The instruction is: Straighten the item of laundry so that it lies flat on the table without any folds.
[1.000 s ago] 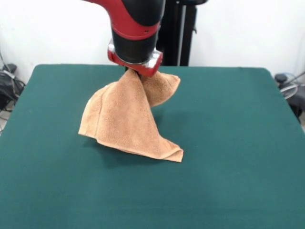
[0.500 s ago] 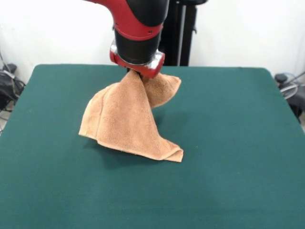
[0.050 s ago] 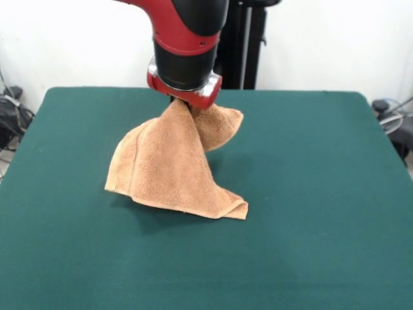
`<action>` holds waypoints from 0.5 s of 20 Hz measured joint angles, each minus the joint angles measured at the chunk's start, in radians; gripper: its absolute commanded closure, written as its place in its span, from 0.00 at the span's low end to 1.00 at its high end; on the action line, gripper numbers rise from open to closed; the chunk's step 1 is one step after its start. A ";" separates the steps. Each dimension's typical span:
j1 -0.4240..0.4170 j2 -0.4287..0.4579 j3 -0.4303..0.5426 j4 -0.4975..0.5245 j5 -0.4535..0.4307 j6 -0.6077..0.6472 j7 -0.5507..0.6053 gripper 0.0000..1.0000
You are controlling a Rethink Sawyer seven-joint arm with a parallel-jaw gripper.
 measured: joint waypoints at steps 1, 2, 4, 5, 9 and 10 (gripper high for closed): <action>0.000 0.000 0.000 0.000 0.000 0.000 0.000 1.00; 0.000 0.000 0.000 0.000 0.000 0.000 0.000 0.00; 0.000 0.000 0.000 0.000 0.000 0.000 0.000 0.00; 0.001 0.000 0.000 0.000 0.000 0.000 0.000 0.00; 0.005 0.000 0.000 0.000 0.000 0.000 0.000 0.00; 0.007 0.000 0.000 0.000 0.000 0.000 0.000 0.00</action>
